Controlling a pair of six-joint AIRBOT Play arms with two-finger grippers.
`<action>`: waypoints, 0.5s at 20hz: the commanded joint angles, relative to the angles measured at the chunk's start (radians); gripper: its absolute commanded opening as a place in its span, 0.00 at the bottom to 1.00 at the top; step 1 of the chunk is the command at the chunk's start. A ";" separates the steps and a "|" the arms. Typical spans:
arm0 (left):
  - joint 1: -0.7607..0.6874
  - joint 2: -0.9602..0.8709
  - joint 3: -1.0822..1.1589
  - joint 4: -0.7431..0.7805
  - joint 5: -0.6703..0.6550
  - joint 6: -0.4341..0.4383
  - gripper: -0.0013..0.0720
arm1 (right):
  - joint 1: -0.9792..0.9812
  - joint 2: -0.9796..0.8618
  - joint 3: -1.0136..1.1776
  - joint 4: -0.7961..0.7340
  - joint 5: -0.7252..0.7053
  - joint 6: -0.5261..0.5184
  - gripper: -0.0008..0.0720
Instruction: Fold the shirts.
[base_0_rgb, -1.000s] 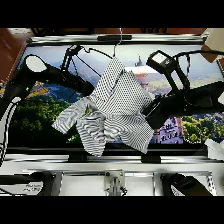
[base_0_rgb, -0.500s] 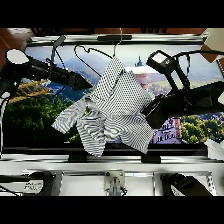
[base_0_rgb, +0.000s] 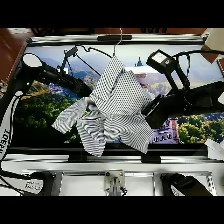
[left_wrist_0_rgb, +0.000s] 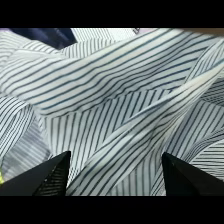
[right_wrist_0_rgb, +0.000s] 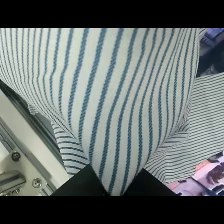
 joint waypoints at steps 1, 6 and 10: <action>-0.014 -0.036 0.001 -0.077 -0.013 0.060 0.93 | 0.001 -0.001 0.001 0.000 -0.001 0.000 0.09; 0.010 -0.043 0.002 -0.089 -0.033 0.065 0.10 | 0.001 -0.001 0.001 -0.001 -0.010 0.007 0.09; 0.150 -0.034 0.040 -0.134 -0.014 -0.022 0.10 | 0.001 -0.001 0.001 0.001 -0.007 0.011 0.09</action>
